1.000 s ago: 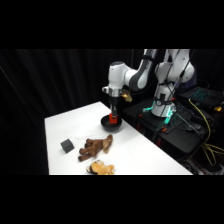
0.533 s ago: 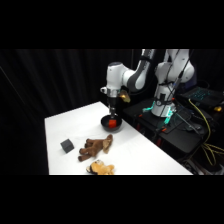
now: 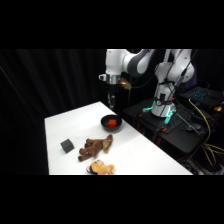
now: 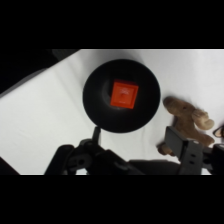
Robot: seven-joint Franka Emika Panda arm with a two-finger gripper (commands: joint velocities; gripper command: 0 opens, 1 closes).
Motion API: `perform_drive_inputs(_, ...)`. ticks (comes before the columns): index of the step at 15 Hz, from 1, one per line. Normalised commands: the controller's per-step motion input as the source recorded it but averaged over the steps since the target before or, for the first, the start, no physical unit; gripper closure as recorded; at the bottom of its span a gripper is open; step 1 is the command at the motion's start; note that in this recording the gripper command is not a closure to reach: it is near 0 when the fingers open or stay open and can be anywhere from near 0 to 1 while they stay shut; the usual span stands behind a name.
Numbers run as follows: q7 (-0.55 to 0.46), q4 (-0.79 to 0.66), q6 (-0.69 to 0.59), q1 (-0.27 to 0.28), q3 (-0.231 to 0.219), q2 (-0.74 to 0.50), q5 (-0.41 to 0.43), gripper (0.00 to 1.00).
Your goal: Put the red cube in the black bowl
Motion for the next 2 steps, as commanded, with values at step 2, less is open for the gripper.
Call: perform_drive_inputs(2,-0.10,0.08,-0.37,-0.096,0.086,-0.48,0.123,0.00)
